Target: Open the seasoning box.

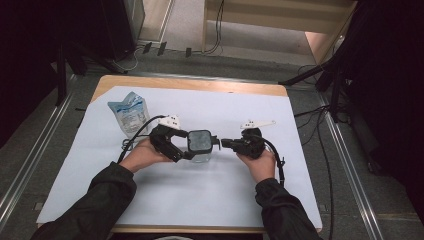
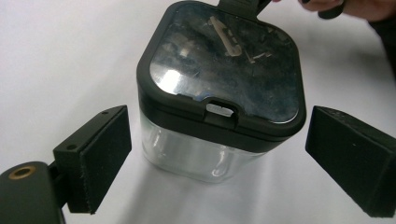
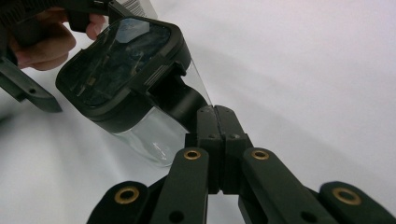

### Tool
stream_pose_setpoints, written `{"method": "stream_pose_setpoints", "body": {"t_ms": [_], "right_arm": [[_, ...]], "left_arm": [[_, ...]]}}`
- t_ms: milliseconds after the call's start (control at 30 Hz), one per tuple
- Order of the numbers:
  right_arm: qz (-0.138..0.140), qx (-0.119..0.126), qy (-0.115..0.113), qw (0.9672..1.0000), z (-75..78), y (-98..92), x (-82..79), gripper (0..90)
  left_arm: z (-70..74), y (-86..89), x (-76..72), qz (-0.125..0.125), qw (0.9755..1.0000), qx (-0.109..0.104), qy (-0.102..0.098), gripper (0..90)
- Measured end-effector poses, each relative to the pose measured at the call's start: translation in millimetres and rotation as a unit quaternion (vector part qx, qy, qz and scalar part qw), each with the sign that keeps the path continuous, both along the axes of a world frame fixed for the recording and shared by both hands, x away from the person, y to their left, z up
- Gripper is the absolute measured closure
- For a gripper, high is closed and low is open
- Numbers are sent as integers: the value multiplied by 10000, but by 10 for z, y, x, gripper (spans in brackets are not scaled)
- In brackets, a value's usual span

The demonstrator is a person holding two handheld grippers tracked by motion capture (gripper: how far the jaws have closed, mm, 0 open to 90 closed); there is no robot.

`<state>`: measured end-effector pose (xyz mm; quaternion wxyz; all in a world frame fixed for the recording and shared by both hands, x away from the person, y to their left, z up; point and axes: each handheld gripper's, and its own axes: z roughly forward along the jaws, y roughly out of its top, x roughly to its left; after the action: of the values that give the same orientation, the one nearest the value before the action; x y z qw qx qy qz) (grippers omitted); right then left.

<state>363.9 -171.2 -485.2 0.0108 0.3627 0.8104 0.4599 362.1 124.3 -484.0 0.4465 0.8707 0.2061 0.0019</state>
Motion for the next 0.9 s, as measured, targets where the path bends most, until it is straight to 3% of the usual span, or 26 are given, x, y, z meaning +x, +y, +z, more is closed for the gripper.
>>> {"method": "stream_pose_setpoints", "body": {"t_ms": [333,400,500,900], "right_arm": [[-31,25,83,10000,-16,28,5,900],[-31,-23,70,10000,-13,33,-2,900],[-29,-81,-48,10000,-7,45,-19,900],[-19,-143,-143,9998,7,49,-31,900]], "left_arm": [[-66,-65,49,27,10000,20,18,132],[-64,-79,32,54,9999,59,-88,133],[-57,-76,31,34,9999,83,-90,136],[18,-90,-17,73,9996,243,-129,155]]}}
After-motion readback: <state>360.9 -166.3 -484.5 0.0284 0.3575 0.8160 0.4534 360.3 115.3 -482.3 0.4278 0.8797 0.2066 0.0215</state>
